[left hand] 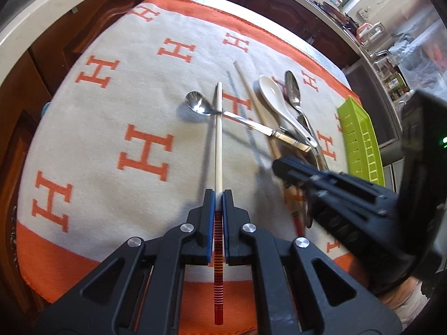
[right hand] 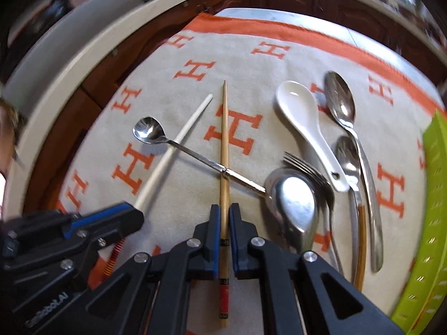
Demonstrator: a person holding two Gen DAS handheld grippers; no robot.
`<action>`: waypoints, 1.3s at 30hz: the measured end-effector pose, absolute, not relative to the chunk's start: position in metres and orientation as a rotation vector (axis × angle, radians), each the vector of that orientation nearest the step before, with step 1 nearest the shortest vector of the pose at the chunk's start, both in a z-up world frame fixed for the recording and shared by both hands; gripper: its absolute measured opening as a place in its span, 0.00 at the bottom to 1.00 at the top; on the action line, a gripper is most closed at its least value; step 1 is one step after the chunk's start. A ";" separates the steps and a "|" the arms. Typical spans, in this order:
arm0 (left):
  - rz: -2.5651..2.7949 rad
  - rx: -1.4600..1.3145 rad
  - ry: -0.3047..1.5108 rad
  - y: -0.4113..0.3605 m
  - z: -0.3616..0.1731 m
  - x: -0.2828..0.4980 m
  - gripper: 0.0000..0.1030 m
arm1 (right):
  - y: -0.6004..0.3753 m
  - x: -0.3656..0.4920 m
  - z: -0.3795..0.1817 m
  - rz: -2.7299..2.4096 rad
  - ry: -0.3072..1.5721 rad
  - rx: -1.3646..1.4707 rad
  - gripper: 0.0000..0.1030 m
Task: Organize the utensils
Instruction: 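Carry the red-banded and wooden chopsticks toward the green tray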
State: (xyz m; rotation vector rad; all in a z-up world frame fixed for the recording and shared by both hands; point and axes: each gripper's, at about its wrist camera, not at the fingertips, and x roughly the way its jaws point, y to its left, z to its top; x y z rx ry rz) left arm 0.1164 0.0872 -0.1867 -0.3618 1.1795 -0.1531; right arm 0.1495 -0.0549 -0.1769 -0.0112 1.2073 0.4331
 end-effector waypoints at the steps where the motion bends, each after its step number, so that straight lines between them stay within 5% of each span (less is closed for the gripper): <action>1: -0.160 -0.362 1.182 0.085 -0.187 0.117 0.03 | -0.061 0.149 -0.173 0.432 1.193 0.010 0.06; 31: -0.325 -0.273 1.165 -0.002 -0.113 0.082 0.03 | -0.183 0.109 -0.082 0.387 0.970 0.315 0.06; 39: -0.324 -0.091 1.343 -0.027 -0.176 0.083 0.03 | -0.204 0.094 -0.096 0.375 1.012 0.331 0.06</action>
